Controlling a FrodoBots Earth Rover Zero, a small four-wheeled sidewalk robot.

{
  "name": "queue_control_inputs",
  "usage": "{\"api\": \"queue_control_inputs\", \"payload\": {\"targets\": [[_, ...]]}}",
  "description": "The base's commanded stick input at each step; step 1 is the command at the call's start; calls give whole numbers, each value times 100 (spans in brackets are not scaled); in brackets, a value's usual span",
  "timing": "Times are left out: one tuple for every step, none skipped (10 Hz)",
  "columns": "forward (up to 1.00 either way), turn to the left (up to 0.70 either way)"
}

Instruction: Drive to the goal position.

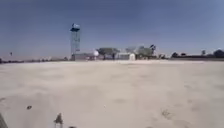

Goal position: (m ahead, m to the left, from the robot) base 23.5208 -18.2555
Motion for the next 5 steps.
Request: {"api": "queue_control_inputs", "payload": {"targets": [[85, 0], [85, 0], [85, 0], [85, 0], [85, 0]]}}
